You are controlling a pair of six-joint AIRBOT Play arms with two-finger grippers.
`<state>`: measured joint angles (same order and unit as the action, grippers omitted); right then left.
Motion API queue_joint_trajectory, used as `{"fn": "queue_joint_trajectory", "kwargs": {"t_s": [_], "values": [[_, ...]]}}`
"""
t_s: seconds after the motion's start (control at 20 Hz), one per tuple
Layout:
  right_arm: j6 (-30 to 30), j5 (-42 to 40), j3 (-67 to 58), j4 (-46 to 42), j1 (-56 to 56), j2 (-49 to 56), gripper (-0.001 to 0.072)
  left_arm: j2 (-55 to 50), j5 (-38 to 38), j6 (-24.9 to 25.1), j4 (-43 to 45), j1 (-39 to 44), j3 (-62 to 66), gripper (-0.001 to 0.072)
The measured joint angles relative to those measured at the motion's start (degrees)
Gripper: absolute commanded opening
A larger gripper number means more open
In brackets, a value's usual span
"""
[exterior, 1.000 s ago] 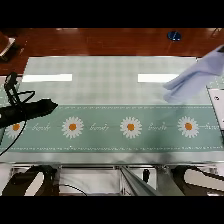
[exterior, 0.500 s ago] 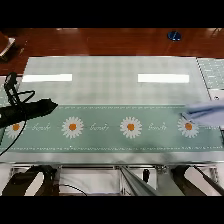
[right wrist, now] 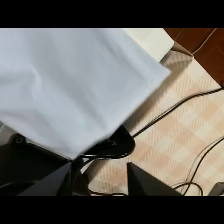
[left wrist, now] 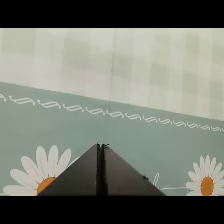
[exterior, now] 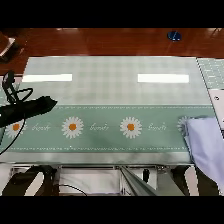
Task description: Fold the shirts.
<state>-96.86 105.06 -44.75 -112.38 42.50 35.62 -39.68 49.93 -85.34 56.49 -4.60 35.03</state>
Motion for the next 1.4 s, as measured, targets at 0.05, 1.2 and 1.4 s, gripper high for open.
{"fn": "queue_joint_trajectory", "kwargs": {"t_s": [0.05, 1.2, 1.4], "values": [[-0.11, -0.37, 1.22, -0.98, 0.00, -0.33, 0.0408, -0.02, -0.31, 0.00, -0.02, 0.00, 0.00, 0.0022], [2.86, -36.81, -28.09, 26.99, -48.68, 39.32, 0.0021, -29.00, 1.77, -2.84, 15.56, 17.90, 31.17, 0.0022], [2.21, -36.92, -28.09, 25.55, -50.75, 41.72, 0.0021, -30.47, 1.64, -3.63, 16.83, 18.10, 30.64, 0.0022]]}}
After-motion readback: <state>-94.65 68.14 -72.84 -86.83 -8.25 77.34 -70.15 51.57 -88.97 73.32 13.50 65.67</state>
